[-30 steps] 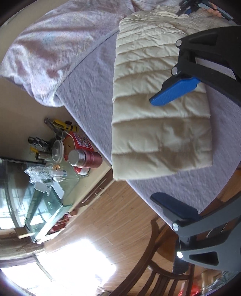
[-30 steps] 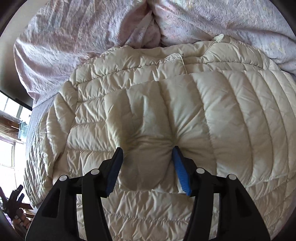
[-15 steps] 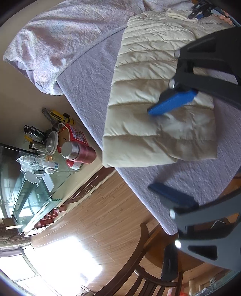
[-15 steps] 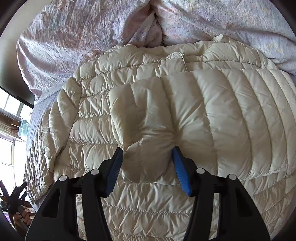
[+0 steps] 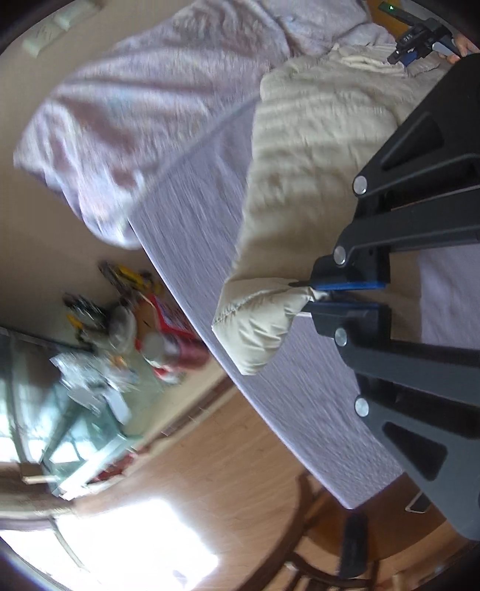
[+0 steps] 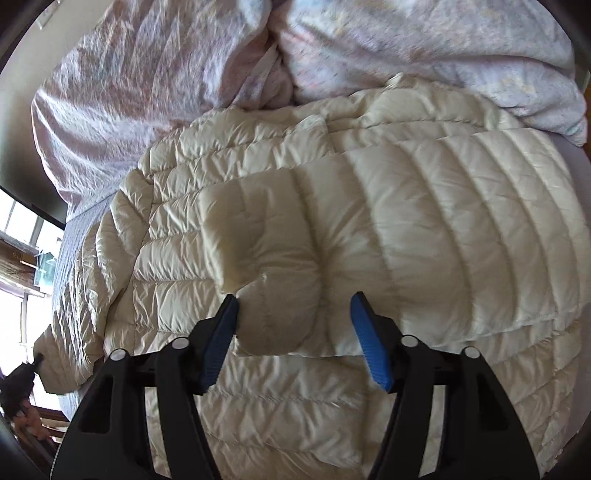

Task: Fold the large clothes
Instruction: 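Fold the held sleeve across the jacket body with the left tool, then release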

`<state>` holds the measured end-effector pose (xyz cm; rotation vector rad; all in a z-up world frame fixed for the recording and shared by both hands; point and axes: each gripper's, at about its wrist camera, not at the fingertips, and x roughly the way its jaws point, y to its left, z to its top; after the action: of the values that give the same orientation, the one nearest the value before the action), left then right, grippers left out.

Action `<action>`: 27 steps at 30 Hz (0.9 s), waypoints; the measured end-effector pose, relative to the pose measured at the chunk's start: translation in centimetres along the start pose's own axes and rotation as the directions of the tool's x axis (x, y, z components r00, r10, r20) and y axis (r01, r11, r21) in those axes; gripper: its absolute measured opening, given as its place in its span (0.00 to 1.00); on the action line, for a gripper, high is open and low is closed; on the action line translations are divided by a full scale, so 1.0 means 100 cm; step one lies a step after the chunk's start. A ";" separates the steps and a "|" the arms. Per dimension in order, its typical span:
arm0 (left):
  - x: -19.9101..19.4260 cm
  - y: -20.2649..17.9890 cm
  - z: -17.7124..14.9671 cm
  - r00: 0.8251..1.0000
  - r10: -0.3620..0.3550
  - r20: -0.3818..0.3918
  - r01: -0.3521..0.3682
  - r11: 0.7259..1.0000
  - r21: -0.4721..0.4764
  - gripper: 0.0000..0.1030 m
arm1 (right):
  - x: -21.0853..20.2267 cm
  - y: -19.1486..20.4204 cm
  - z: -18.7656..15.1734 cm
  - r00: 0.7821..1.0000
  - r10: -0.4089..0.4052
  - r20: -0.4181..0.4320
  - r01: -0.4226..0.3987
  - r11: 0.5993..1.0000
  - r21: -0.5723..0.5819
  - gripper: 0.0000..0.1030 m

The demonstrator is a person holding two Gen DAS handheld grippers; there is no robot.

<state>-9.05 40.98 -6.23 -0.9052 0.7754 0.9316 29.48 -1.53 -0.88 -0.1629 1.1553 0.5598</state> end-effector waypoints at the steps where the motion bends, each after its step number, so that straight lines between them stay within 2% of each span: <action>1: -0.010 -0.017 0.005 0.999 -0.030 0.024 0.029 0.999 0.025 0.04 | -0.003 -0.003 -0.001 1.000 -0.001 0.006 0.001 1.000 0.002 0.64; 5: -0.038 -0.078 0.012 0.991 -0.111 0.076 0.102 0.988 0.114 0.04 | -0.015 -0.029 -0.004 0.999 0.030 0.016 -0.030 0.998 0.051 0.65; 8: -0.059 -0.133 0.005 0.978 -0.189 0.085 0.168 0.965 0.203 0.04 | -0.023 -0.046 -0.009 0.992 0.129 0.014 -0.129 0.986 0.104 0.72; 10: -0.070 -0.168 -0.003 0.969 -0.234 0.085 0.205 0.943 0.261 0.04 | -0.029 -0.053 -0.013 0.979 0.204 0.020 -0.205 0.972 0.117 0.79; 11: -0.075 -0.185 -0.008 0.964 -0.253 0.081 0.221 0.932 0.286 0.04 | -0.033 -0.055 -0.015 0.976 0.216 0.026 -0.217 0.970 0.112 0.79; 17: -0.088 -0.294 -0.060 0.934 -0.358 -0.002 0.322 0.839 0.439 0.04 | -0.041 -0.067 -0.025 0.980 0.194 0.030 -0.196 0.976 0.092 0.80; 22: -0.086 -0.366 -0.109 0.912 -0.401 -0.084 0.384 0.763 0.520 0.04 | -0.047 -0.101 -0.037 0.983 0.182 0.029 -0.185 0.974 0.135 0.80; 27: -0.070 -0.416 -0.145 0.894 -0.408 -0.184 0.440 0.722 0.535 0.04 | -0.054 -0.136 -0.046 0.985 0.167 0.041 -0.172 0.969 0.180 0.80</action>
<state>23.36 13.01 6.20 -0.5373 0.7834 0.2314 30.95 -16.80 -0.06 0.1017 1.1961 0.6013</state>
